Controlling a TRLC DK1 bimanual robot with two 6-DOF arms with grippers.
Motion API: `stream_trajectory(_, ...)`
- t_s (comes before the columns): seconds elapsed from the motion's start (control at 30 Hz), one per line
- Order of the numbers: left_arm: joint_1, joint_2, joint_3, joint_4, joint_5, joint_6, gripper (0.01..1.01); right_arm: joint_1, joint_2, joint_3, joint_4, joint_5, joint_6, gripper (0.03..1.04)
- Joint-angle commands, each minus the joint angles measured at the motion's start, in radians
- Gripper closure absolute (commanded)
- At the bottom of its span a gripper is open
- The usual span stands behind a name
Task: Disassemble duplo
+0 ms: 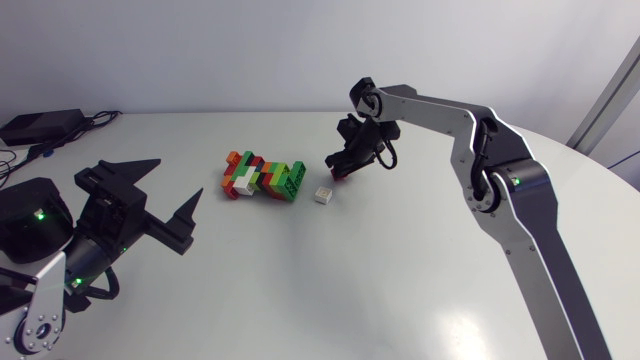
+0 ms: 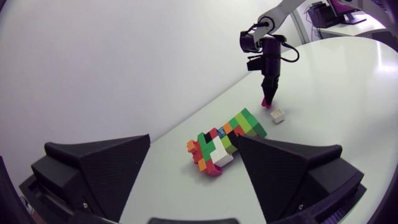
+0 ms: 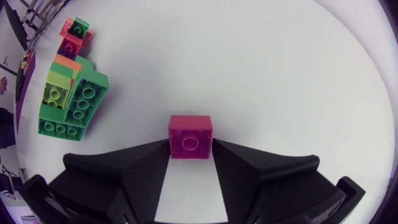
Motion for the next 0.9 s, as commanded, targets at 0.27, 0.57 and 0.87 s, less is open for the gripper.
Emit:
stream_trajectory(0.27, 0.001, 0.001, 0.021, 0.014, 0.009, -0.014, 0.056, 0.002, -0.02, -0.066, 0.038, -0.024, -0.016, 0.16)
stream_trajectory(0.57, -0.005, 0.009, 0.023, 0.016, 0.009, -0.011, 0.056, -0.05, -0.055, -0.109, 0.071, -0.455, 0.084, 0.16)
stream_trajectory(0.87, -0.004, 0.009, 0.024, 0.014, 0.009, -0.012, 0.056, -0.05, -0.085, -0.178, 0.157, -0.502, 0.133, 0.16)
